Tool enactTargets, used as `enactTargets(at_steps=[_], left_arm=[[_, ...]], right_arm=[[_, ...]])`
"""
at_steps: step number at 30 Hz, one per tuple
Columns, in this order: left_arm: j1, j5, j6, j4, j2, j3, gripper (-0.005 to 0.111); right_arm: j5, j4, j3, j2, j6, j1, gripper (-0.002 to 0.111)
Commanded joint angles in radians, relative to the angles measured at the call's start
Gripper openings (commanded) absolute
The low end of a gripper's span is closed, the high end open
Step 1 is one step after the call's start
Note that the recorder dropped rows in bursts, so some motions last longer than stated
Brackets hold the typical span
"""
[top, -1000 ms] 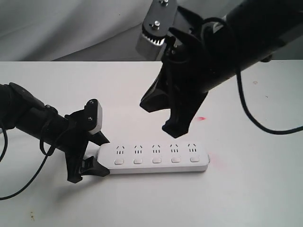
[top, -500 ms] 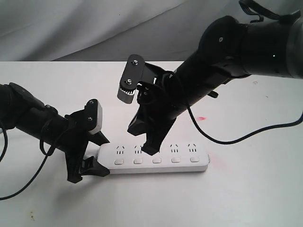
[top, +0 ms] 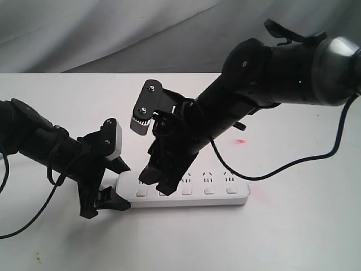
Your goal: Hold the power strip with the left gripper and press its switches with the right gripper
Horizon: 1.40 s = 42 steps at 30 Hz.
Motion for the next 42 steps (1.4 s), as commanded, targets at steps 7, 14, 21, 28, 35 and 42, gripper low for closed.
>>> enactTargets(at_steps=[7, 14, 21, 28, 35, 42], left_arm=[[0.002, 0.008, 0.006, 0.002, 0.000, 0.002, 0.068], [0.002, 0.008, 0.008, 0.002, 0.000, 0.002, 0.068], [0.002, 0.008, 0.008, 0.002, 0.000, 0.002, 0.068], [0.002, 0.008, 0.005, 0.002, 0.000, 0.002, 0.068], [0.002, 0.008, 0.005, 0.002, 0.000, 0.002, 0.068], [0.002, 0.008, 0.008, 0.002, 0.000, 0.002, 0.068]], right_arm=[[-0.186, 0.032, -0.006, 0.087, -0.142, 0.044, 0.054], [-0.247, 0.106, -0.006, 0.149, -0.211, 0.045, 0.054], [-0.256, 0.181, -0.006, 0.180, -0.302, 0.045, 0.054], [-0.259, 0.181, -0.006, 0.182, -0.323, 0.045, 0.054], [-0.259, 0.181, -0.006, 0.195, -0.350, 0.045, 0.054], [-0.266, 0.181, -0.006, 0.213, -0.350, 0.045, 0.054]])
